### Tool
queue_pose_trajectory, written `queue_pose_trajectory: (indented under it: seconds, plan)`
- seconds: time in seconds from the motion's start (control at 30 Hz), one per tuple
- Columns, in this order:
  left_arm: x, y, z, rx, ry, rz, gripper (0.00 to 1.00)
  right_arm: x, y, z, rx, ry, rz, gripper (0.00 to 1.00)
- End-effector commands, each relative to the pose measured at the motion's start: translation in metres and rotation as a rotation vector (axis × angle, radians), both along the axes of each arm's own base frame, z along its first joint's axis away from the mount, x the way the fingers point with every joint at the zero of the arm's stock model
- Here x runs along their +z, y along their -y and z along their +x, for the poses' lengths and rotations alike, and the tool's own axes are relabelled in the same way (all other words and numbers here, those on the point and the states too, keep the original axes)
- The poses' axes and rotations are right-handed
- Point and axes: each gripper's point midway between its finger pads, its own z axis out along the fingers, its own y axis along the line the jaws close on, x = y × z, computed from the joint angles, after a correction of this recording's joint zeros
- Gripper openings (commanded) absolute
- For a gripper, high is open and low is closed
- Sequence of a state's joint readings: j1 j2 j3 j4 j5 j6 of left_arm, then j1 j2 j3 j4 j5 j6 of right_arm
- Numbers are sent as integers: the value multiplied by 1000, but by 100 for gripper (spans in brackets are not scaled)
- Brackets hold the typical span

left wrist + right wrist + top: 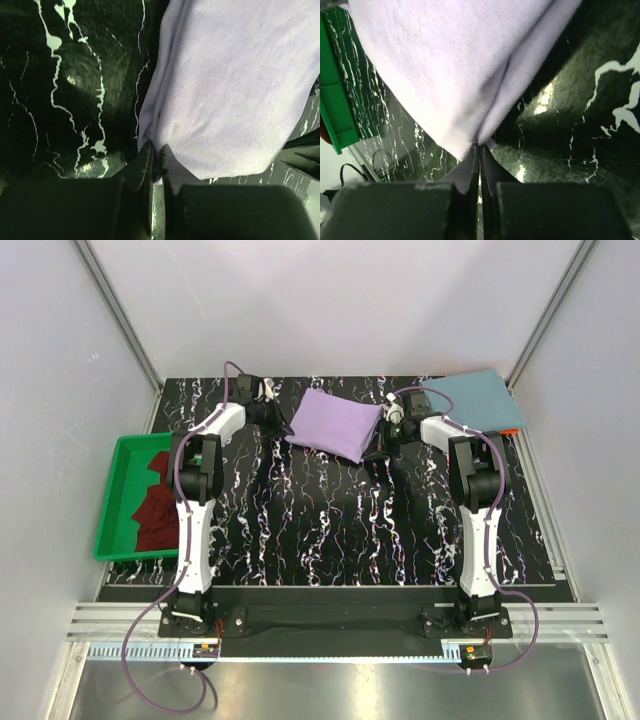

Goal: Fold and stack the t-shirts
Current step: Fold the tshirt

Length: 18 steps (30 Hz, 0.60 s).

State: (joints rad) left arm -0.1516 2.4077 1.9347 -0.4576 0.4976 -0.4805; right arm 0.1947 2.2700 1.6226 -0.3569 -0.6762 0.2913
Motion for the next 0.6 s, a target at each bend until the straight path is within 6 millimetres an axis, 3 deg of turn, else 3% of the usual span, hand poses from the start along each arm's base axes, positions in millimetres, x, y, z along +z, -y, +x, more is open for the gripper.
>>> queue_pose_trajectory:
  seconds: [0.0, 0.13, 0.33, 0.37, 0.47, 0.5, 0.53, 0.57]
  plan:
    - [7, 1, 11, 0, 18, -21, 0, 6, -5, -2, 21, 31, 24, 0]
    - [8, -1, 6, 4, 6, -13, 0, -5, 2, -14, 10, 13, -7, 0]
    - [14, -3, -9, -2, -22, -10, 0, 0, 11, -23, -27, 10, -12, 0]
    - [14, -3, -12, -3, -28, -16, 0, 7, 11, -23, -30, 19, -2, 3]
    - [11, 3, -31, -2, -77, -43, 0, 17, 8, -32, -29, 6, 30, 24]
    - [21, 4, -36, 8, -77, -47, 0, 20, 9, -34, -35, 4, 28, 32]
    - [8, 7, -54, 4, -123, -40, 0, 21, 11, -37, -48, -1, 20, 36]
    - [8, 8, -62, 7, -132, -39, 0, 34, 12, -37, -55, 22, 21, 40]
